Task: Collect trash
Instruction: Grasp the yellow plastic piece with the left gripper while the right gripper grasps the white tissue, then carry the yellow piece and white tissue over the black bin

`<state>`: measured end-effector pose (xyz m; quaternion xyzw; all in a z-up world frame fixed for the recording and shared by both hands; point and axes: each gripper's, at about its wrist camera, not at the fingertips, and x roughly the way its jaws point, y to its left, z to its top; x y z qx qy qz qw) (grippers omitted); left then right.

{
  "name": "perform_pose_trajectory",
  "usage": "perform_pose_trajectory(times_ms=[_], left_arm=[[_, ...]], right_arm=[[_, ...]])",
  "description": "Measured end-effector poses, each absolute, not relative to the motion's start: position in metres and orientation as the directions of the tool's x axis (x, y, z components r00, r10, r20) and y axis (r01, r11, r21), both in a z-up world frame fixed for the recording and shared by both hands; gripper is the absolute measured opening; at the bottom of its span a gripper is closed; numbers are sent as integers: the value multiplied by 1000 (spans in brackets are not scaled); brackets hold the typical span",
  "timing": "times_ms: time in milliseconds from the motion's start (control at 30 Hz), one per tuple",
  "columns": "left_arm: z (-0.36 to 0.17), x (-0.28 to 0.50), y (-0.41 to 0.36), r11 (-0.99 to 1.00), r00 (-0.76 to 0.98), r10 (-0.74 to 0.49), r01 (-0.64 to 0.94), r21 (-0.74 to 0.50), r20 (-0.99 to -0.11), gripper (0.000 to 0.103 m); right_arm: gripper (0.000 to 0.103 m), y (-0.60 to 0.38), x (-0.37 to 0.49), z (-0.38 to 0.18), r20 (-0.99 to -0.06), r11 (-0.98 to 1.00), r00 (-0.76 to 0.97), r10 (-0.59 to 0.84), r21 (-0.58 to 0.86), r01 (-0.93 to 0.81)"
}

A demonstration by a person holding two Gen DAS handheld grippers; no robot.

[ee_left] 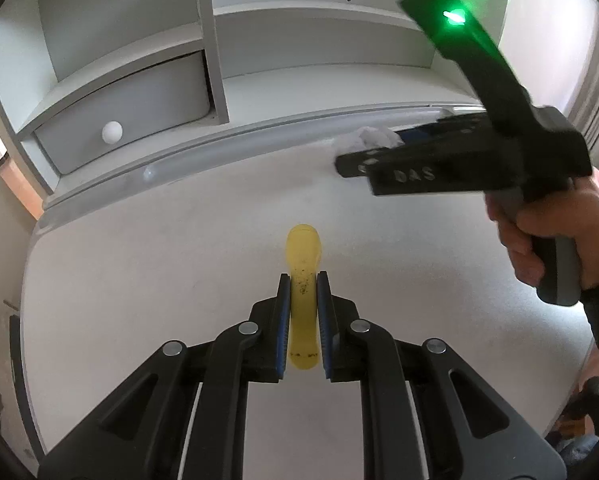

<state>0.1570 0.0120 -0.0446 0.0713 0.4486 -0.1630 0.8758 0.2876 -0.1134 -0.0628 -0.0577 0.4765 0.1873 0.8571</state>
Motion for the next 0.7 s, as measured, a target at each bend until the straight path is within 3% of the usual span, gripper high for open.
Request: perform_pose_trajectory(times_ms=[300, 700], left_arm=[[-21, 137, -41, 909, 568, -280, 416, -25, -774, 12], [-15, 79, -238, 733, 433, -519, 669, -122, -737, 12]], right_arm=[[51, -197, 206, -28, -793, 959, 560, 238, 102, -263], [51, -418, 17, -13, -746, 972, 666, -18, 142, 186]])
